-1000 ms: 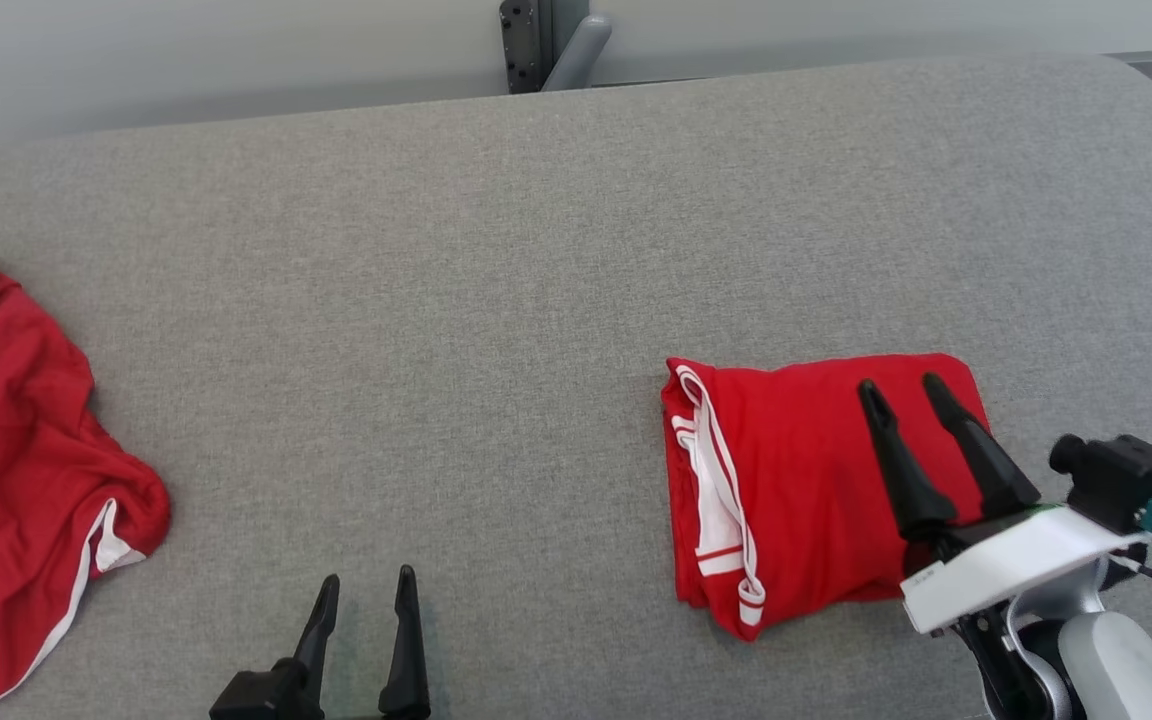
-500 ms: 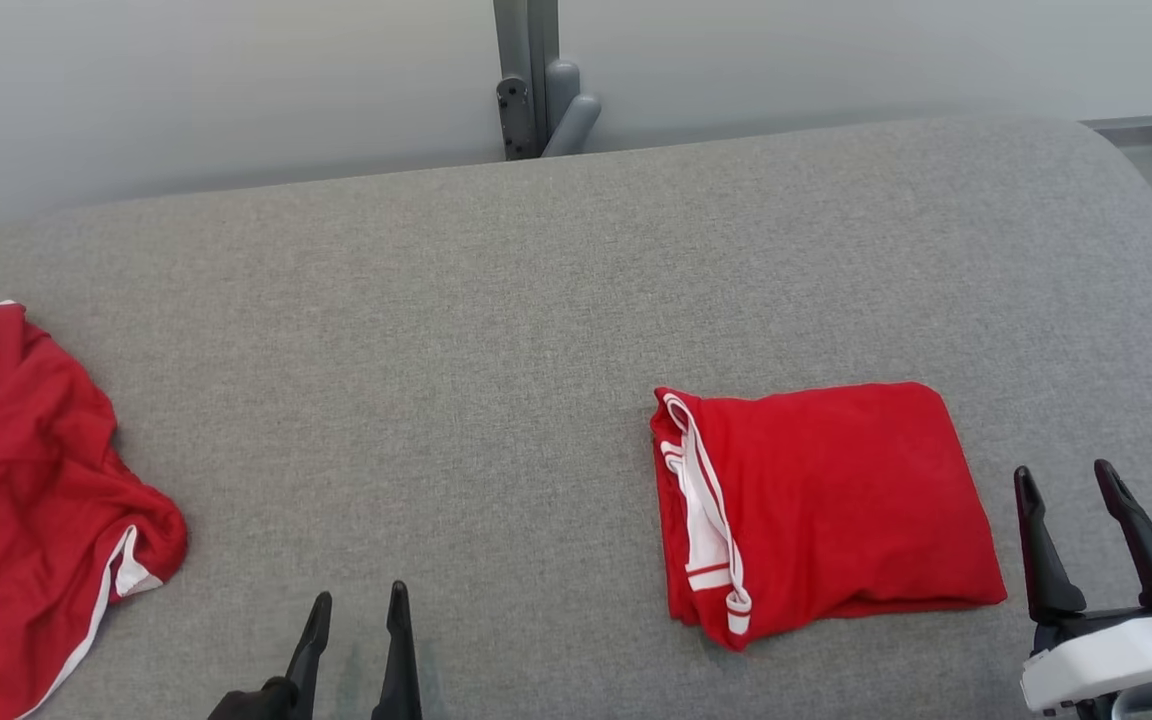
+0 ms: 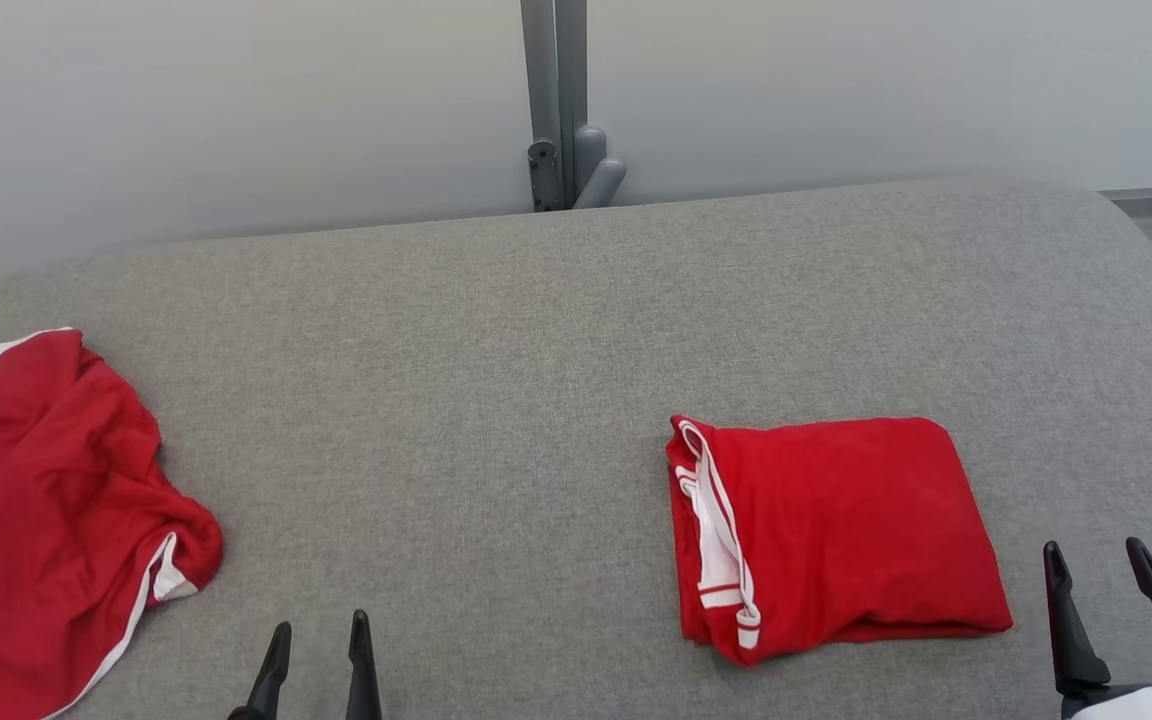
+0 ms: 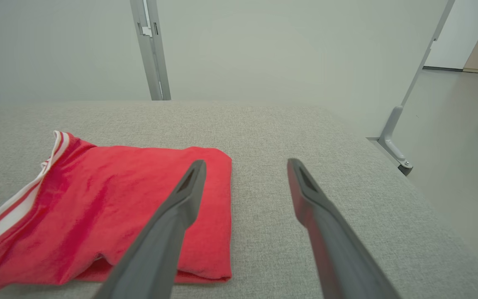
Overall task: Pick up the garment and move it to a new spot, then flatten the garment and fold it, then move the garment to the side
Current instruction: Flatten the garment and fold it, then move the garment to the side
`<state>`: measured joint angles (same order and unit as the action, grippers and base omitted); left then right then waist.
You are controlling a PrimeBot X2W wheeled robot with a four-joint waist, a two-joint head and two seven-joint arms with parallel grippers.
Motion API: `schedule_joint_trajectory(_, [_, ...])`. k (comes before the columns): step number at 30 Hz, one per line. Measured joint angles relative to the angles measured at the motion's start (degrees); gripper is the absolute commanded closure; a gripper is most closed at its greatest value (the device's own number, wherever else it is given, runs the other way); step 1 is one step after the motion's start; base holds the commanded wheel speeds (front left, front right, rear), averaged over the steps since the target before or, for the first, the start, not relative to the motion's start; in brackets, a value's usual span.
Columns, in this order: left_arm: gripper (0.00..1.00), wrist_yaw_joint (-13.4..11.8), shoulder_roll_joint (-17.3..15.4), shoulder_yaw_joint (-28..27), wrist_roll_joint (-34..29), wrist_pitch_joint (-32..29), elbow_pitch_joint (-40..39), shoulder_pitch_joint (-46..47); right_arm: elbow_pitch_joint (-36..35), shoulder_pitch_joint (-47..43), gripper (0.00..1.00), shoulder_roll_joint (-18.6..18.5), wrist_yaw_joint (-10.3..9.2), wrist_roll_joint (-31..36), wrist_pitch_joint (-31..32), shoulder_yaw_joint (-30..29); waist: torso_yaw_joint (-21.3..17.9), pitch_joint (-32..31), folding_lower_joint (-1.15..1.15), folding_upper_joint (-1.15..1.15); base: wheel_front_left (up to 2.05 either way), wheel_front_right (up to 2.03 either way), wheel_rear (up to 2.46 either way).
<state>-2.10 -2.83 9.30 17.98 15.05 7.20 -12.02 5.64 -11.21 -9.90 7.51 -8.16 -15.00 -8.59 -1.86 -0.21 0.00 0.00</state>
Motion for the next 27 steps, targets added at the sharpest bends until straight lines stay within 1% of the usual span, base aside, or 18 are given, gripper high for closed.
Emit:
schedule_joint_trajectory(8, [0.00, 0.10, 0.01, -0.29, -2.22, 0.00, -0.16, -0.87, 0.48, 0.03, 0.00, 0.04, 0.00, 0.23, 0.00, 1.02, 1.03, -0.61, 0.00, 0.00, 0.00, 0.00, 0.00])
schedule_joint_trajectory(11, [0.00, 0.55, 0.01, -0.42, -2.98, 0.00, -0.07, -1.12, 0.52, 0.10, 0.00, 0.01, 0.00, 0.21, 0.00, 1.34, 1.44, -0.58, 0.00, 0.00, 0.00, 0.00, 0.00])
schedule_joint_trajectory(20, [0.00, 0.67, 0.01, -0.66, -3.08, 0.00, 0.19, -1.26, 0.77, 0.32, 0.00, -0.27, 0.00, -0.30, 0.00, 1.55, 2.66, -0.64, 0.00, 0.00, 0.00, 0.00, 0.00])
schedule_joint_trajectory(27, [0.00, 0.66, 0.01, -0.81, -3.24, 0.00, 0.18, -1.57, 1.27, 0.52, 0.00, 0.18, 0.00, -1.02, 0.00, 1.54, 3.43, -1.08, 0.00, 0.00, 0.00, 0.00, 0.00])
